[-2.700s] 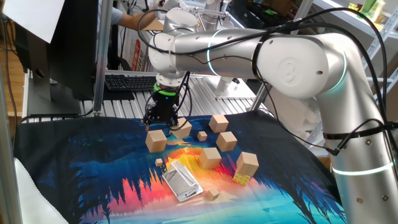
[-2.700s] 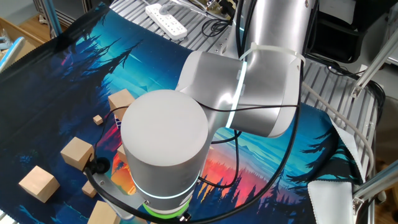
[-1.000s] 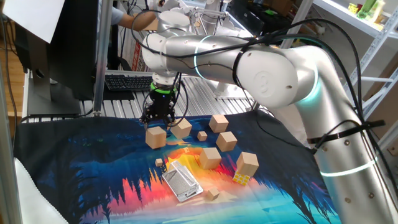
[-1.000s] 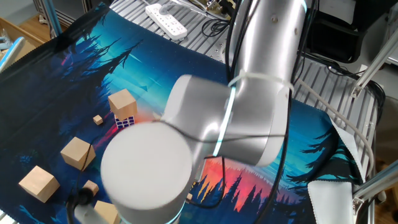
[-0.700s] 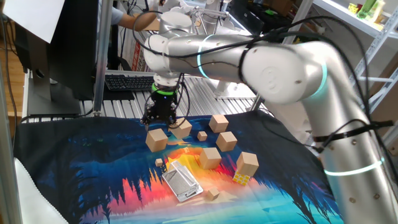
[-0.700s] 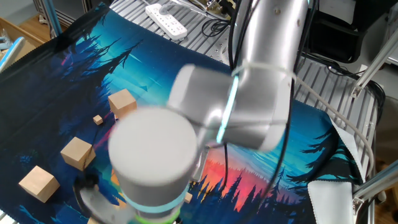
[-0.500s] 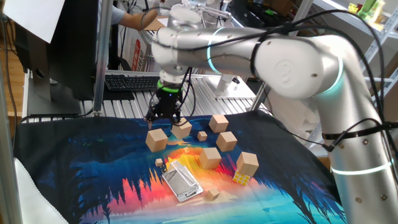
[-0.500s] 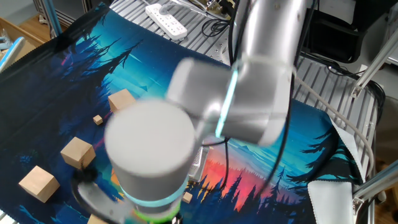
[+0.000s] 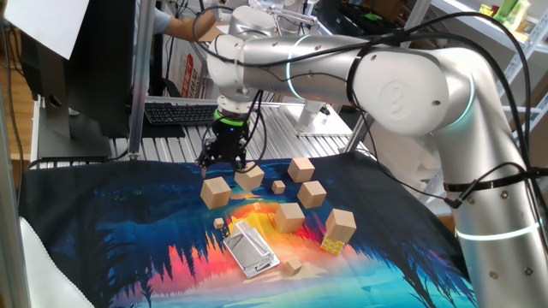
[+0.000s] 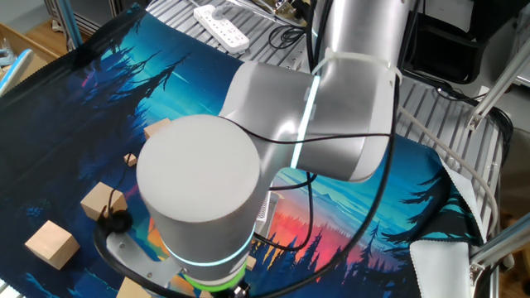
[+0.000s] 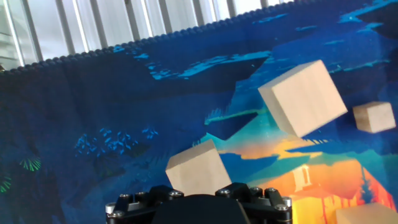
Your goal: Stack the blocks into a pyramid shape
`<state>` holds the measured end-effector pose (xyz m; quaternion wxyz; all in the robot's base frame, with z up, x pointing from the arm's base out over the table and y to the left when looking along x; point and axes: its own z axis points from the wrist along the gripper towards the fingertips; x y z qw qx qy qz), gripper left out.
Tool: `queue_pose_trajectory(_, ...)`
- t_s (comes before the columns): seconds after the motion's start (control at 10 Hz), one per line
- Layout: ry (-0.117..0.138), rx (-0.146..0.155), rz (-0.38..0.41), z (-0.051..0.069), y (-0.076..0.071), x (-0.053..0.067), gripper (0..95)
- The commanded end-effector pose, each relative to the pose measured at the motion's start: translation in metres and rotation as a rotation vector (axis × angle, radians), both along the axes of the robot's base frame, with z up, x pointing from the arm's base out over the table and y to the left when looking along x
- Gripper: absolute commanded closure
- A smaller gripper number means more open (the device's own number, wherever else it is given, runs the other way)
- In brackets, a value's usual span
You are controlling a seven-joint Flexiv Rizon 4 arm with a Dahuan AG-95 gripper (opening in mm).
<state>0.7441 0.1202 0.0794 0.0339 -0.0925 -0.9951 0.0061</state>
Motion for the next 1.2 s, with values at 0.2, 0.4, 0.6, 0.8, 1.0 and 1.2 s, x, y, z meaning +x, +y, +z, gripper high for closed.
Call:
queue_pose_trajectory(0.2, -0.001, -0.009, 0.006, -0.002, 0.001, 0.004, 19.0)
queue_pose_trajectory(0.4, -0.001, -0.012, 0.017, -0.007, -0.001, 0.01, 19.0)
queue_pose_trajectory(0.6, -0.001, -0.029, 0.037, -0.014, -0.001, 0.018, 19.0)
queue_pose_trajectory(0.8, -0.003, -0.033, 0.042, -0.017, 0.0, 0.021, 19.0)
queue_pose_trajectory(1.0, -0.005, -0.037, 0.045, -0.022, 0.003, 0.024, 19.0)
queue_pose_trajectory(1.2, -0.007, -0.044, 0.048, -0.025, 0.002, 0.024, 19.0)
